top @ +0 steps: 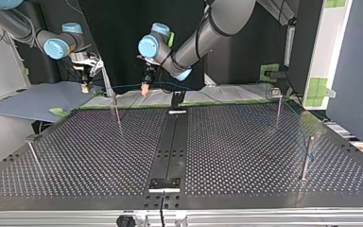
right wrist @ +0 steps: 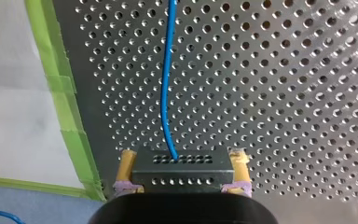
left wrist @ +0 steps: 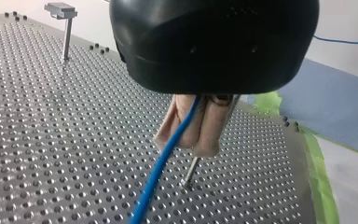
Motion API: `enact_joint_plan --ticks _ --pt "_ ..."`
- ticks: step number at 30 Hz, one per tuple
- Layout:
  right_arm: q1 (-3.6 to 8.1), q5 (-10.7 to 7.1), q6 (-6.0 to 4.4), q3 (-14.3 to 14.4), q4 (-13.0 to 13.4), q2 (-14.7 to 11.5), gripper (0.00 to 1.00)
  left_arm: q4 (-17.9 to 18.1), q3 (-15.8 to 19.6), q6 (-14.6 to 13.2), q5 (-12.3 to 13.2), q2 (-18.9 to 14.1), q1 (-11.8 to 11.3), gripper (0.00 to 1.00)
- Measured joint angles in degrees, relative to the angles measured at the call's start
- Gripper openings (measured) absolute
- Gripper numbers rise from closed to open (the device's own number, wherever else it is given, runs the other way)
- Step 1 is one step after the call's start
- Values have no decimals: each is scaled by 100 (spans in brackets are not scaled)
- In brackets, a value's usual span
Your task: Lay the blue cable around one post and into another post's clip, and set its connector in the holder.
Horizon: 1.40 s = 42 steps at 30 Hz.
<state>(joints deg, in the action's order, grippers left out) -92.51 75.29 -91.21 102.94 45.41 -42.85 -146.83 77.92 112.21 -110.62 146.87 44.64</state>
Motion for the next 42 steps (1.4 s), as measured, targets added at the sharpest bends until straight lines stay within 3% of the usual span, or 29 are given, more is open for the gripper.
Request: enact_joint_plan --ticks 5,14,30,42 --pt "51 4 -74 0 110 9 0 303 148 70 -16 8 -16 0" --pt "110 -5 -214 -131 227 23 0 628 80 185 -22 191 -97 0" --pt "135 -19 -168 -336 13 47 0 860 -84 394 332 518 -285 0" --pt "310 -20 -162 -503 -97 219 0 892 -86 462 368 521 -362 0"
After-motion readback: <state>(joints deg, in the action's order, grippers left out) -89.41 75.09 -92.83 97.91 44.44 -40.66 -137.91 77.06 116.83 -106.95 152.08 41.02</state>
